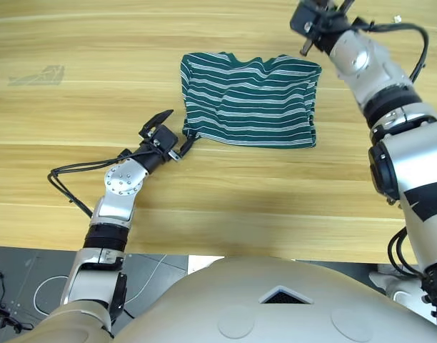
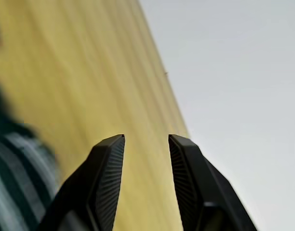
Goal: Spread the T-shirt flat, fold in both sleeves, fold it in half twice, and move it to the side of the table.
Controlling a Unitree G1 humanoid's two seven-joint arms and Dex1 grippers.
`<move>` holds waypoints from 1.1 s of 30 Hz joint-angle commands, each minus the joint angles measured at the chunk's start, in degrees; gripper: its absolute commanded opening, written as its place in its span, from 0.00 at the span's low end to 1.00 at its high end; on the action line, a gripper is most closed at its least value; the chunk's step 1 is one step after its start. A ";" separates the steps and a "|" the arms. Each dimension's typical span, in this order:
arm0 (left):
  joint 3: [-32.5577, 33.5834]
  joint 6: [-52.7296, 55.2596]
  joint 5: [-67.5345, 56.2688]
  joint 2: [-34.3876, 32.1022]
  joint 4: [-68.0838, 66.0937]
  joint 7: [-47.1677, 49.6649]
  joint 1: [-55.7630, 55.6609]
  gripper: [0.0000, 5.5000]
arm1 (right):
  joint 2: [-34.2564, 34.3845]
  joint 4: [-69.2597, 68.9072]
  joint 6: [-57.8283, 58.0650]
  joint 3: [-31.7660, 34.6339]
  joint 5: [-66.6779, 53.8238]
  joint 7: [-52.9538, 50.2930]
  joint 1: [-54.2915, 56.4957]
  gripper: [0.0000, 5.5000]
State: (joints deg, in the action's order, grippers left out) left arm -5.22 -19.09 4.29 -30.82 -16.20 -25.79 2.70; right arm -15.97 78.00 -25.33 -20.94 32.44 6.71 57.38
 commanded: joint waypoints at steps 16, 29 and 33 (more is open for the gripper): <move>7.40 6.17 -0.78 -3.47 14.59 0.25 6.61 0.69 | -6.29 -0.58 -3.57 -13.96 10.41 0.68 -13.85 0.30; 5.29 9.84 -1.70 0.49 26.19 0.70 14.57 0.69 | -37.21 -58.25 -2.38 -6.51 -30.43 63.74 -33.83 0.30; 3.35 10.82 -0.69 2.07 28.70 0.63 15.49 0.69 | -38.77 -72.79 4.71 -6.01 -34.92 65.72 -40.47 0.30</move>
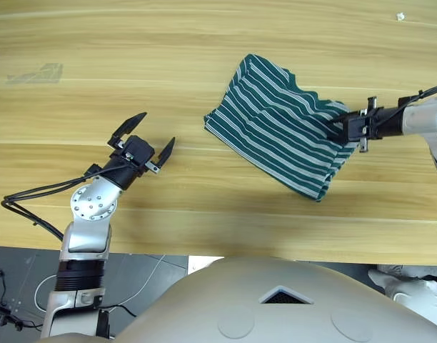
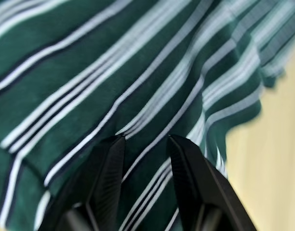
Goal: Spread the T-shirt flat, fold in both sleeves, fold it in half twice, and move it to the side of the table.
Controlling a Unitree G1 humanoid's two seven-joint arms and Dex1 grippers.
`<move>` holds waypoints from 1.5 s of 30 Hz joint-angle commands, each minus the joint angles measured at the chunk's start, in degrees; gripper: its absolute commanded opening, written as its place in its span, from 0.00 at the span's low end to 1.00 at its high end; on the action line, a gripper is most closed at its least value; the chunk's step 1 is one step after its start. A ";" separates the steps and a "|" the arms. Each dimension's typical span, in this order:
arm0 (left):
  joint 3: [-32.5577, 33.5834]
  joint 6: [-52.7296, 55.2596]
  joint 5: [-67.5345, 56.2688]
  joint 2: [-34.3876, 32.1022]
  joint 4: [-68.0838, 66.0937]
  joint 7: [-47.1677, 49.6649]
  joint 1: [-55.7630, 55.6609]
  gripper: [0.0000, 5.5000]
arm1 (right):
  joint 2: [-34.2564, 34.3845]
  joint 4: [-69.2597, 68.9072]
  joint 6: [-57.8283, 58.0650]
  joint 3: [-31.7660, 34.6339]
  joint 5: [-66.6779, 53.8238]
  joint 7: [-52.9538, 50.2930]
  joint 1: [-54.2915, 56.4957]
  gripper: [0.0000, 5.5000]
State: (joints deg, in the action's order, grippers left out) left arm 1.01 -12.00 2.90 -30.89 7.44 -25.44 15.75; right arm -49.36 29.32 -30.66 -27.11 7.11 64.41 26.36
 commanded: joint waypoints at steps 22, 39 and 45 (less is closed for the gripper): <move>-8.11 6.10 3.80 4.78 7.24 0.33 1.52 0.69 | 26.50 0.64 -4.83 -10.72 6.43 -12.44 -12.79 0.30; -13.07 5.62 6.68 5.64 5.80 -0.10 0.39 0.69 | 31.55 -5.47 4.86 -6.41 -8.80 -11.47 -13.41 0.30; -15.83 5.70 7.21 7.01 3.85 -0.49 -1.78 0.69 | 30.28 -26.08 31.14 1.54 -34.40 -2.28 -16.12 0.30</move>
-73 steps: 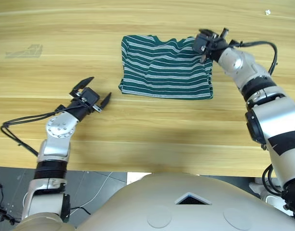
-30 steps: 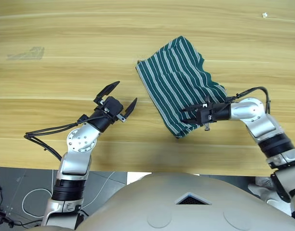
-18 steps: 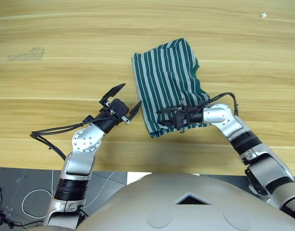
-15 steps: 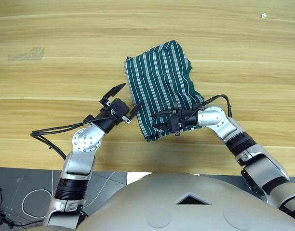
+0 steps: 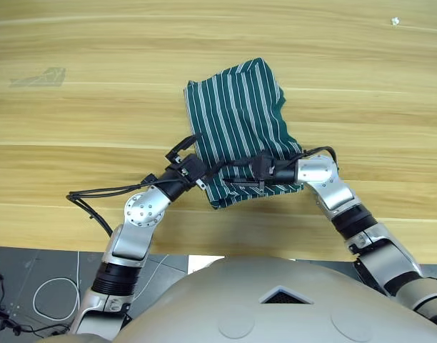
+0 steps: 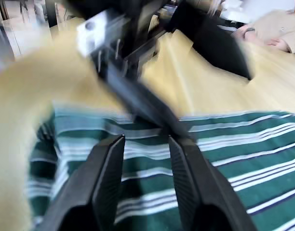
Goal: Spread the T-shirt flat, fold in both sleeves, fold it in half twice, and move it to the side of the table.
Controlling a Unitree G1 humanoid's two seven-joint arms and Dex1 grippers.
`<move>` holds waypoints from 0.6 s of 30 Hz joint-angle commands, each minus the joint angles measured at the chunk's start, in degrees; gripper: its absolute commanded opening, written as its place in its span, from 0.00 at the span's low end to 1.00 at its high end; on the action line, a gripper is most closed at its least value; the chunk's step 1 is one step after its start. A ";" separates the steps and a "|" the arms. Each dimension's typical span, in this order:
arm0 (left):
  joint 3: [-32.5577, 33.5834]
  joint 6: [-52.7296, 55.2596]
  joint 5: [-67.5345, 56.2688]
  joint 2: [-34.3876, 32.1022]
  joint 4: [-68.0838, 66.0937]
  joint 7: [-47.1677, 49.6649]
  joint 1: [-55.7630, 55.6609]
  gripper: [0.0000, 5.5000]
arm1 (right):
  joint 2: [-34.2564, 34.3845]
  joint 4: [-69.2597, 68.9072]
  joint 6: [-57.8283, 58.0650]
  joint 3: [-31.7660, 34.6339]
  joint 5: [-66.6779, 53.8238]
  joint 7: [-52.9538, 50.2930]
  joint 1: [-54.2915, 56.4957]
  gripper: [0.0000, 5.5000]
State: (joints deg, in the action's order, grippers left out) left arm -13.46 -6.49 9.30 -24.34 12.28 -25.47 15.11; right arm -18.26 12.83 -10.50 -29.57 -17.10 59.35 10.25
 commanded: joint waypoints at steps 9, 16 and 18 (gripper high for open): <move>-3.98 -0.68 1.89 -0.68 -1.16 -1.92 -2.04 0.69 | 2.05 10.24 4.86 12.70 4.98 -13.35 17.92 0.30; -5.48 -1.47 3.11 -1.29 -1.73 -3.33 -3.34 0.69 | 6.21 49.68 -8.55 9.62 24.56 -35.17 38.41 0.30; -5.97 -1.71 3.17 -1.49 -1.72 -3.78 -3.29 0.69 | 7.21 55.20 -9.35 8.34 28.14 -38.92 40.32 0.30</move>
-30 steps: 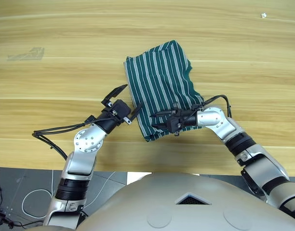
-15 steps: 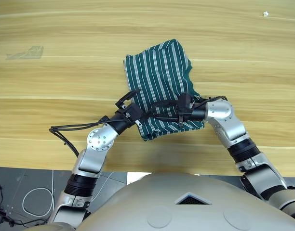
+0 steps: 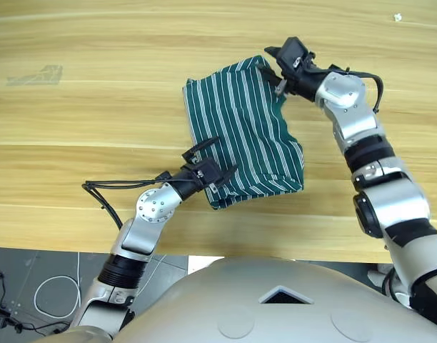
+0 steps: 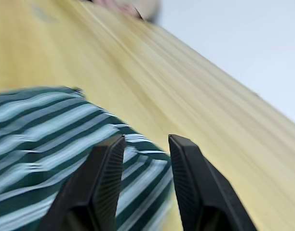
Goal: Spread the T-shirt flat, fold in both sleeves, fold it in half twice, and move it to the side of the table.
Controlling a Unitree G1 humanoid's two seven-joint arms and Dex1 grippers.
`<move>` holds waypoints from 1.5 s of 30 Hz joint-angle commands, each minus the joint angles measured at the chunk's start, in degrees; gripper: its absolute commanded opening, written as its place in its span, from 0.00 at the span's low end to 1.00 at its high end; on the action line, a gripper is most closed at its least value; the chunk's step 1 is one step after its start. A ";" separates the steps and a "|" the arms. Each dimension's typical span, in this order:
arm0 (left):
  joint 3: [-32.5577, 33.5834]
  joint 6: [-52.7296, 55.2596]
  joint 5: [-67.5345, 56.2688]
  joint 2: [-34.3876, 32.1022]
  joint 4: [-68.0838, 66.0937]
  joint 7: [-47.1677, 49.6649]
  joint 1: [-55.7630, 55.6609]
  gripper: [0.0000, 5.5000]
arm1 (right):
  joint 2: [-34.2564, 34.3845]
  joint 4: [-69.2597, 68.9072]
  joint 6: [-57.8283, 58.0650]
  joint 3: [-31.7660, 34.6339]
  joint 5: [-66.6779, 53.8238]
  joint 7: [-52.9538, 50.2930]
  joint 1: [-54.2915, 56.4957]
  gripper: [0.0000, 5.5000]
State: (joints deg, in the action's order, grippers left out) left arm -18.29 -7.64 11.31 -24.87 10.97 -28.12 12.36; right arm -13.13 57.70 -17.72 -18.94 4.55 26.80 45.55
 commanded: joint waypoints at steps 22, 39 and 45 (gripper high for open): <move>0.77 -2.07 1.06 -7.75 0.14 -1.49 10.29 0.69 | -4.74 20.29 1.07 -3.48 21.11 -18.12 -0.33 0.30; -2.89 -1.83 3.11 -3.87 1.50 -0.40 7.83 0.69 | -1.48 -0.38 -14.77 12.74 0.99 -0.52 -6.73 0.30; 1.14 -0.05 -1.04 -5.95 16.38 -1.42 11.16 0.69 | -5.27 -20.51 -12.58 17.94 -8.78 5.22 -19.13 0.30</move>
State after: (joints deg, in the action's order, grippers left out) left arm -20.25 -9.11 13.29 -29.29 19.12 -28.62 21.88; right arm -16.60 45.54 -31.80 -3.20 0.42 29.24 30.49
